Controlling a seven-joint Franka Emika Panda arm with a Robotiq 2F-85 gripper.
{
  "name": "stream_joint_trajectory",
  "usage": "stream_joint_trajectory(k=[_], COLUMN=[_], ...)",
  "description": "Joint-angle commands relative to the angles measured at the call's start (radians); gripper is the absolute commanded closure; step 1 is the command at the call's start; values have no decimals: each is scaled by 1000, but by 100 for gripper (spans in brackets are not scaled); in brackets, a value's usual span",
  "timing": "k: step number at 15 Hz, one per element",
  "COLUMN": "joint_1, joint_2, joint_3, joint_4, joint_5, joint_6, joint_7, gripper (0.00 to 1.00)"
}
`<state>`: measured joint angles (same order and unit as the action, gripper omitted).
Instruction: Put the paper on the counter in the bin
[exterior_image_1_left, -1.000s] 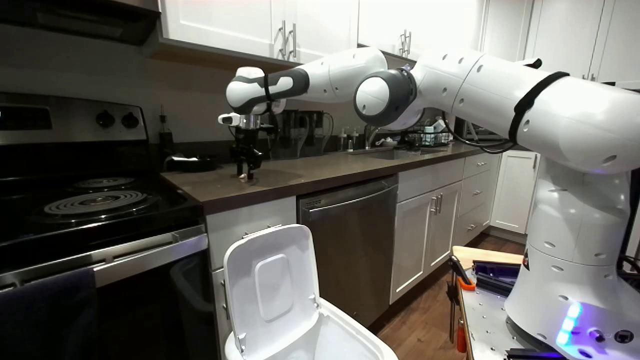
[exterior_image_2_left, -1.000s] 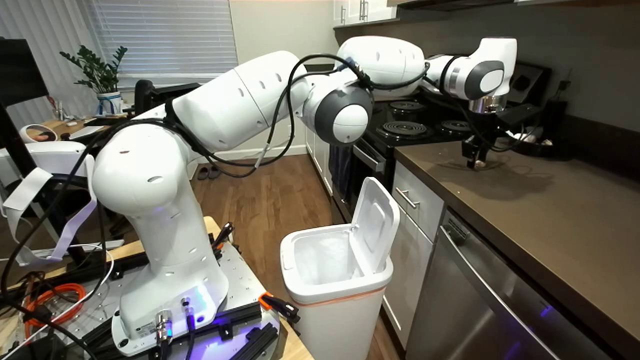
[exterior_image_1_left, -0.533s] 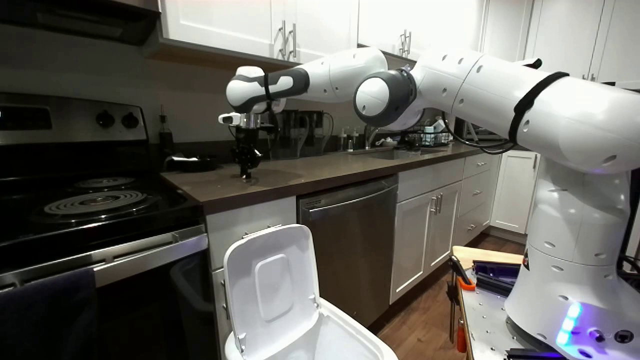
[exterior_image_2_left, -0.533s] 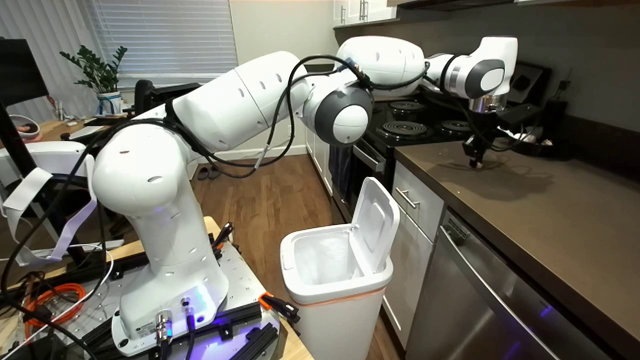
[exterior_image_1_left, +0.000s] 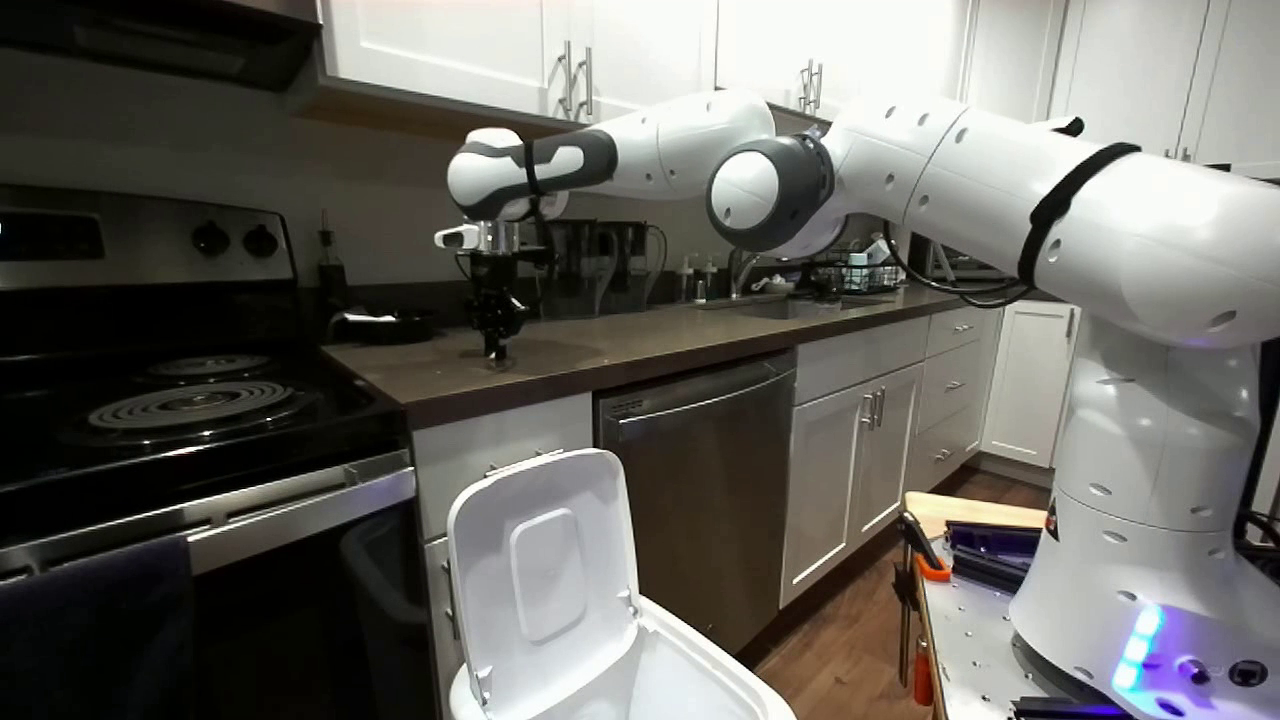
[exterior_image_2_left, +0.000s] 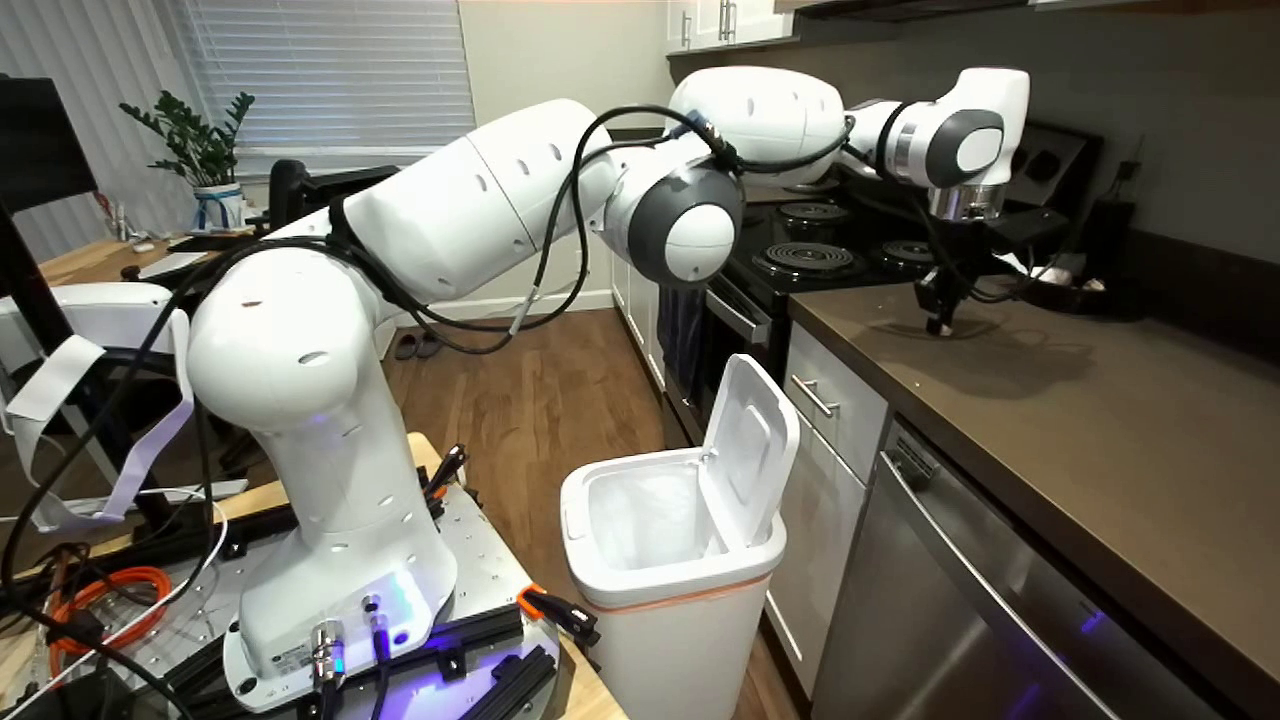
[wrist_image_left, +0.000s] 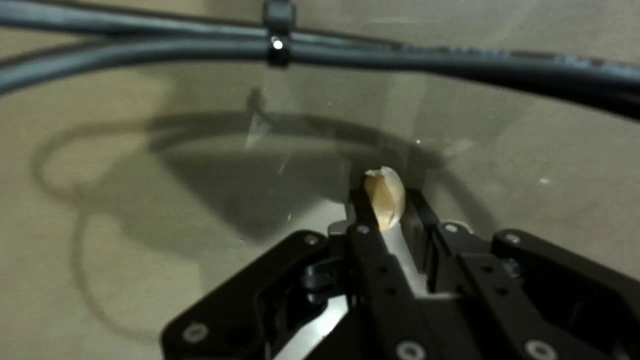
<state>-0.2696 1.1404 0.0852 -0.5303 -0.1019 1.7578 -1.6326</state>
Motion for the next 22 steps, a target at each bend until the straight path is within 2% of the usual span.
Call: stream_joint_trajectory(k=[1, 8, 17, 22], joint_1=[18, 60, 126, 143], joint_2=[-32, -71, -94, -100], joint_3=[-10, -31, -50, -65], joint_4=[-13, -38, -74, -76], joint_5=[-17, -26, -23, -10], joint_6=[-48, -58, -87, -76], joint_7=[-2, 48, 197, 331], gripper=[95, 95, 95, 95])
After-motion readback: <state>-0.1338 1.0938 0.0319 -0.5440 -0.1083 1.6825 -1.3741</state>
